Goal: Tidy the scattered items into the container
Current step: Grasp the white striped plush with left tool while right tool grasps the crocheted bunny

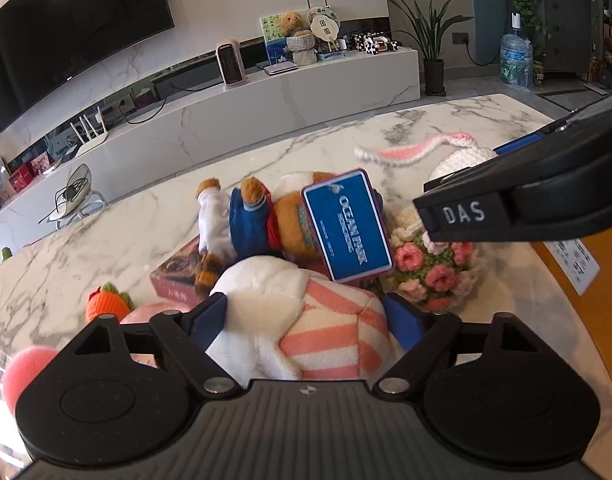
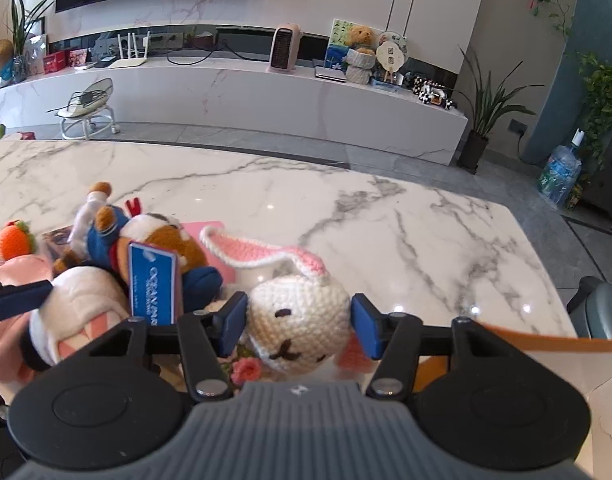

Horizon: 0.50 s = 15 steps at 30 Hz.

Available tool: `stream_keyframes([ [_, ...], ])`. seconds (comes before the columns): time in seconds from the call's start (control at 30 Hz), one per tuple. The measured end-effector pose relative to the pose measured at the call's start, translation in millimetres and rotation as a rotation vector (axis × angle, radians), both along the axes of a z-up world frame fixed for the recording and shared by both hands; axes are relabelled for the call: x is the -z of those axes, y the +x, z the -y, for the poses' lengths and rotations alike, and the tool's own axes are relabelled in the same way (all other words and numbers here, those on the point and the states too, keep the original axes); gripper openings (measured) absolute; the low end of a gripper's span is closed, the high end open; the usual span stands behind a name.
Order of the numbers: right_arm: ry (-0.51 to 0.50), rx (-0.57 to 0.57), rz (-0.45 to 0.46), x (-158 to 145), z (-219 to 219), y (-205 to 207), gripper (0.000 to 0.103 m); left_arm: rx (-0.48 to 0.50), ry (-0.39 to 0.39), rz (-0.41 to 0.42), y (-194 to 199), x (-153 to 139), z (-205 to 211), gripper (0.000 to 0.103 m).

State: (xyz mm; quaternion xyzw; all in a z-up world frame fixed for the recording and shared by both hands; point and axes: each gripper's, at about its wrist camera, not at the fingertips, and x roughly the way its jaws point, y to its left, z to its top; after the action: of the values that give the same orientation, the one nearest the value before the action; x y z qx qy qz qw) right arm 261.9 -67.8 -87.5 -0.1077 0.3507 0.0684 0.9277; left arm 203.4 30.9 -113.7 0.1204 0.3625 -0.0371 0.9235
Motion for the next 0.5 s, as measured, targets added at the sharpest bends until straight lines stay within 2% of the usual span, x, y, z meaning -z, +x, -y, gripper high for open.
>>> stream_keyframes([
  [0.27,0.086,-0.02,-0.049,-7,3,-45,0.053,0.017,-0.03,-0.046,-35,-7,-9,0.091],
  [0.5,0.115,-0.044,-0.073,-11,2,-94,0.053,0.024,-0.037,-0.085,-82,-14,-19,0.085],
])
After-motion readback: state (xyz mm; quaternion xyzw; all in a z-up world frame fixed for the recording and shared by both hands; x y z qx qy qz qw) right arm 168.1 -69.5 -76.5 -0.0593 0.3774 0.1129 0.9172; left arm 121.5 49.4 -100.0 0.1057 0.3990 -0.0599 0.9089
